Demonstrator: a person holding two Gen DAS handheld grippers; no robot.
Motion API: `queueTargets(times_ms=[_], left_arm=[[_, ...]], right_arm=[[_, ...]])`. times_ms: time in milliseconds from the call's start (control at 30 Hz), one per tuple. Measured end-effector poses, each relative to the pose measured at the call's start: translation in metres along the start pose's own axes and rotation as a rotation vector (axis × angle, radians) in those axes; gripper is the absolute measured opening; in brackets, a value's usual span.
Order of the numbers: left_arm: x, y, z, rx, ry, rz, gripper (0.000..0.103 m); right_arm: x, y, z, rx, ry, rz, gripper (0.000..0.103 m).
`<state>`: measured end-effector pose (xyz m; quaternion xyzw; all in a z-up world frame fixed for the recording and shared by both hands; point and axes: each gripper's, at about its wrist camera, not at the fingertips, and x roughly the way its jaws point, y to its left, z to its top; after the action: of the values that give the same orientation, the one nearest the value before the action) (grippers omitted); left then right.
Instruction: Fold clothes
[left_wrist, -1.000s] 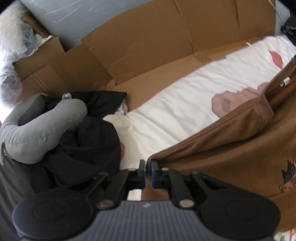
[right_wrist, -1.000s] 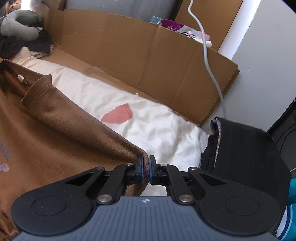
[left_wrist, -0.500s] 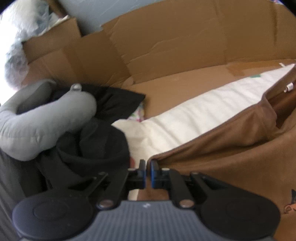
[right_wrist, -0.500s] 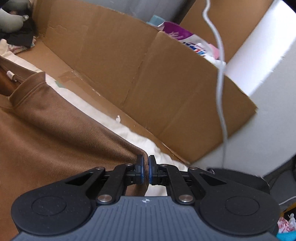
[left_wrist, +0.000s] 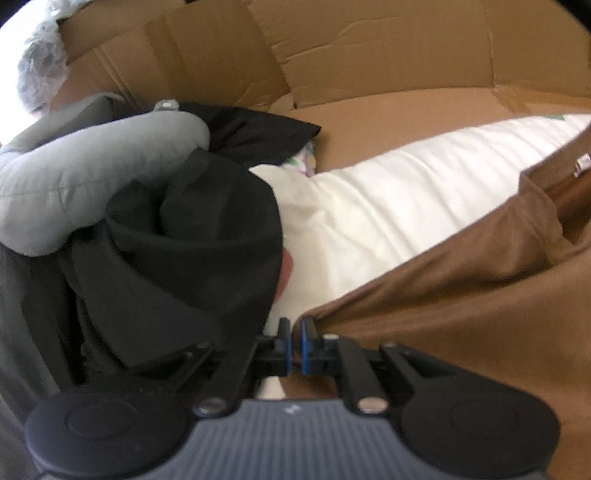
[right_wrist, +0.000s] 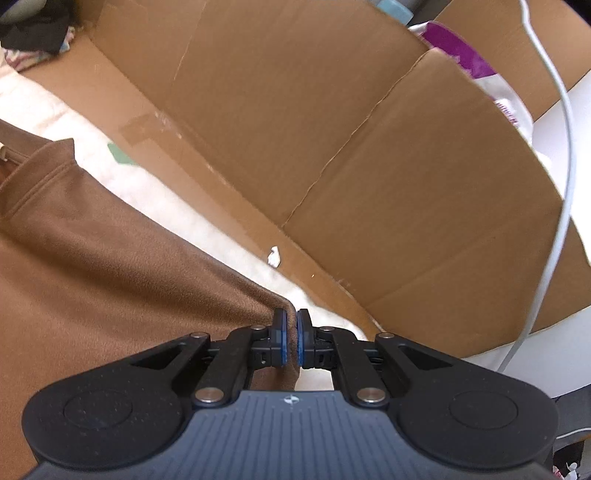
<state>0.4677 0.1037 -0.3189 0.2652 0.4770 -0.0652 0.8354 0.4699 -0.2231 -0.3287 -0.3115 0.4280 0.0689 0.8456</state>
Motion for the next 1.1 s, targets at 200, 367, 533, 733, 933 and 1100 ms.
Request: queueTargets(times_ms=[200, 367, 533, 733, 933, 1100], left_arm=[[0.001, 0.019, 0.010, -0.032, 0.003, 0.161, 0.000], [-0.006, 0.041, 0.008, -0.104, -0.010, 0.016, 0.000], [-0.016, 0.017, 0.009, -0.036, -0.060, -0.090, 0.010], [-0.021, 0.000, 0.016, -0.007, -0.126, -0.143, 0.051], [0.010, 0.003, 0.004, -0.009, -0.042, -0.160, 0.050], [0.007, -0.002, -0.022, 0.080, -0.069, -0.194, 0.050]], right_arm=[[0.007, 0.000, 0.010, 0.023, 0.025, -0.011, 0.004], [0.018, 0.008, 0.015, 0.026, 0.058, -0.007, 0.004], [0.017, -0.003, 0.011, 0.155, 0.045, 0.024, 0.026], [-0.003, -0.012, 0.015, 0.107, -0.071, 0.161, 0.039], [0.022, -0.030, 0.004, 0.186, -0.006, 0.251, 0.044], [0.030, -0.028, -0.017, 0.145, 0.023, 0.254, 0.048]])
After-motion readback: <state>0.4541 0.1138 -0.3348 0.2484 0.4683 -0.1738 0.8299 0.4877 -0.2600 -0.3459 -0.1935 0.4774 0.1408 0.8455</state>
